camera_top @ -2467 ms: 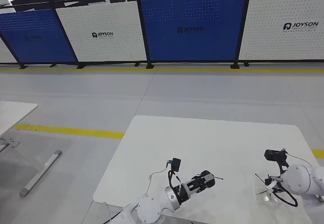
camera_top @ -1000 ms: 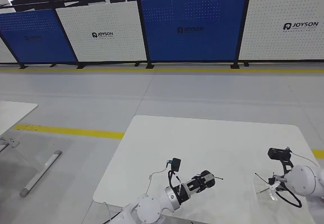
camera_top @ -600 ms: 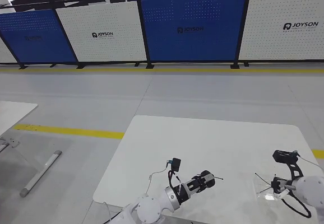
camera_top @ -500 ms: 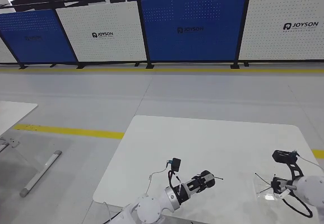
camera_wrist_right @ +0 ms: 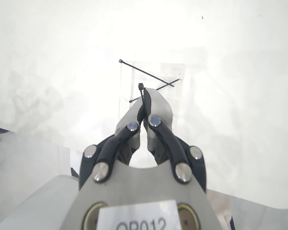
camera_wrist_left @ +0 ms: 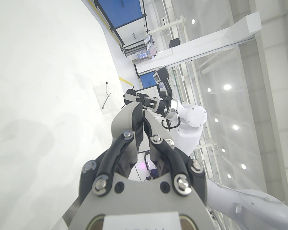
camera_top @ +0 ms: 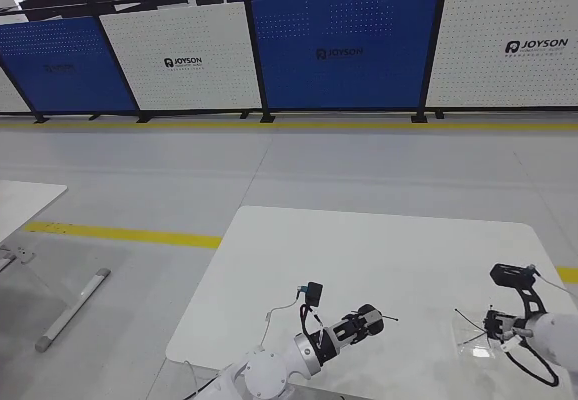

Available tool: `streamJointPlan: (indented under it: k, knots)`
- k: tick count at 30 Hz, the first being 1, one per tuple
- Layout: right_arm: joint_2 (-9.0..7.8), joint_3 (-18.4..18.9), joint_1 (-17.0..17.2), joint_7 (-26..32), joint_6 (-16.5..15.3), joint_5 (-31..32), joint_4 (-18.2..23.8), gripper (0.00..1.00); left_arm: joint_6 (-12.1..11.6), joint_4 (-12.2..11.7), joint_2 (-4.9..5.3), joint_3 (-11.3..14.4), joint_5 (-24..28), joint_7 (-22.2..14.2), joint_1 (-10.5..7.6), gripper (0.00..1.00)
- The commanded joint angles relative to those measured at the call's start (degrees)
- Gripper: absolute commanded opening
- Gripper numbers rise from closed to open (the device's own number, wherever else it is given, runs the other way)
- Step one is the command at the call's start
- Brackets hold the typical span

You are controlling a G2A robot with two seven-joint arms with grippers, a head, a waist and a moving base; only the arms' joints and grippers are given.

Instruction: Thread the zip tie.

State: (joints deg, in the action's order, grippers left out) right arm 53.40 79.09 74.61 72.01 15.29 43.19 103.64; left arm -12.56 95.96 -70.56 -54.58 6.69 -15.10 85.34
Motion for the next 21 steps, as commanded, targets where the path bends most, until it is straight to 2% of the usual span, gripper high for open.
streamJointPlan:
  k: [1, 3, 6, 8, 21]
  knots:
    - [-0.04, 2.30, 1.91, -4.34, -0.31, -1.81, 1.49, 0.00, 0.00, 0.00, 0.00, 0.00, 0.00, 0.00, 0.00, 0.00]
    - [-0.11, 4.70, 4.02, -8.06, -1.08, -3.32, 3.10, 0.00, 0.00, 0.00, 0.00, 0.00, 0.00, 0.00, 0.00, 0.00]
    - [-0.20, 8.49, 8.19, -14.15, -4.59, -6.21, 5.45, 0.00, 0.00, 0.00, 0.00, 0.00, 0.00, 0.00, 0.00, 0.00]
    - [-0.36, 10.17, 10.19, -15.26, -7.89, -7.27, 5.82, 0.00, 0.00, 0.00, 0.00, 0.00, 0.00, 0.00, 0.00, 0.00]
    - [-0.35, 10.34, 10.36, -15.80, -8.27, -7.32, 5.91, 0.00, 0.00, 0.00, 0.00, 0.00, 0.00, 0.00, 0.00, 0.00]
